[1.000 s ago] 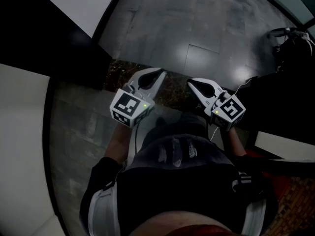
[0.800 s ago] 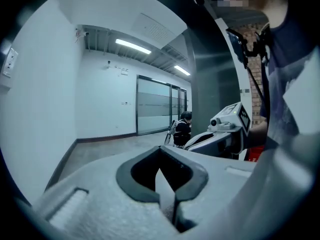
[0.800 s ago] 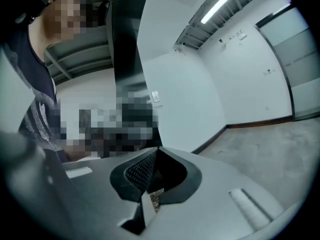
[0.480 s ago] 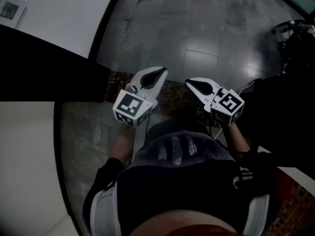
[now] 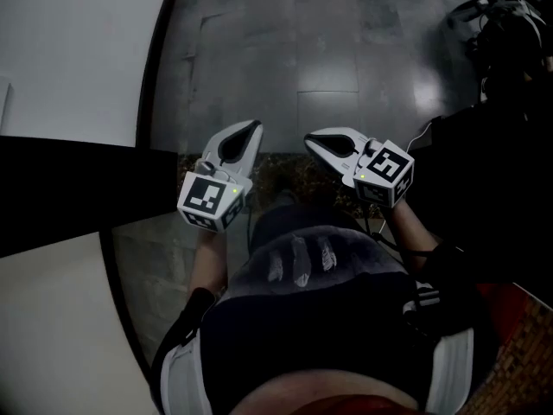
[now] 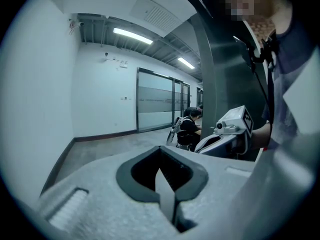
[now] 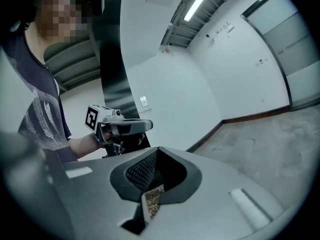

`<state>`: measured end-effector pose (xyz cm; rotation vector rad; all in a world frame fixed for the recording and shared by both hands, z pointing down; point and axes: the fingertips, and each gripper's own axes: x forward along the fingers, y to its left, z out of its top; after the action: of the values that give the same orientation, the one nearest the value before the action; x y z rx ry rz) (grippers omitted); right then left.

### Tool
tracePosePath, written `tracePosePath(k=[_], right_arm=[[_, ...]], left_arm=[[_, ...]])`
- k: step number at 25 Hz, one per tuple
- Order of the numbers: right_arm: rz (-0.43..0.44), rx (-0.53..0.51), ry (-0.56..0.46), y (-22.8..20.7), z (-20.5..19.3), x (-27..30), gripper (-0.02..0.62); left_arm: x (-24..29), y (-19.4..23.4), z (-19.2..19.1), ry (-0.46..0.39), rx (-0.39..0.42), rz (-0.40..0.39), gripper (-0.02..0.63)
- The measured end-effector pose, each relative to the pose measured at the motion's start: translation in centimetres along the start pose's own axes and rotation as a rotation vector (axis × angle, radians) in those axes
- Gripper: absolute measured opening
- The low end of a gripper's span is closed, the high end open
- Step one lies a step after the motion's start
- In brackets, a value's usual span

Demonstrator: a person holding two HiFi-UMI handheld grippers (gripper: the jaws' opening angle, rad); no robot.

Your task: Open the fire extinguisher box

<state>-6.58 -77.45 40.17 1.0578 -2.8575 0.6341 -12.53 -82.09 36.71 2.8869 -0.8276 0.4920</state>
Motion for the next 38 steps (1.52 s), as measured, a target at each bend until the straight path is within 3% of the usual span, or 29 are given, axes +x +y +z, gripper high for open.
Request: tracePosePath(k=[8,12,22,25,28,31,35,38], right_arm=[[-0.099,0.006,0.044,-6.5,2.6,2.5,-0.002],[-0.141,0.014,0.041,-8.3,2.8,3.9,-0.002],[-0.188,0.074,0.028,-13.5,8.0,11.8,-0.002],[-0.242,0.086,0.023,-15.3,8.1,11.6,-0.002],[-0.291,0.093,0.024,-17.1,8.8,11.5,-0.002],[-0.342,0.095,0.011,-19.0,10.0,10.8,-0.002],[-0.332,0.107,-0.008,-20.5,10.6,8.7,-0.002],[-0.337,0.06,-0.075,-23.7,12.0,6.4,-0.002]], left_arm=[[7.1,4.8,1.1,-0.01,-0.056,-0.132,-0.002],[8.9,6.7,0.8,-0.038,-0.045,-0.163,-0.002],[13.3,17.2,1.5,0.013,-0.098,-0.232,-0.002],[15.8,17.5,1.4,0.025,-0.085,-0.291,-0.002],[18.2,17.0,2.8,-0.043,-0.053,-0.383,-0.002],[20.2,16.7,3.6,-0.055,-0.051,-0.437,-0.002],[21.3,15.7,4.0,-0.018,-0.034,-0.42,-0.002],[25.4,14.9,5.6,-0.016,0.025,-0.431,-0.002]])
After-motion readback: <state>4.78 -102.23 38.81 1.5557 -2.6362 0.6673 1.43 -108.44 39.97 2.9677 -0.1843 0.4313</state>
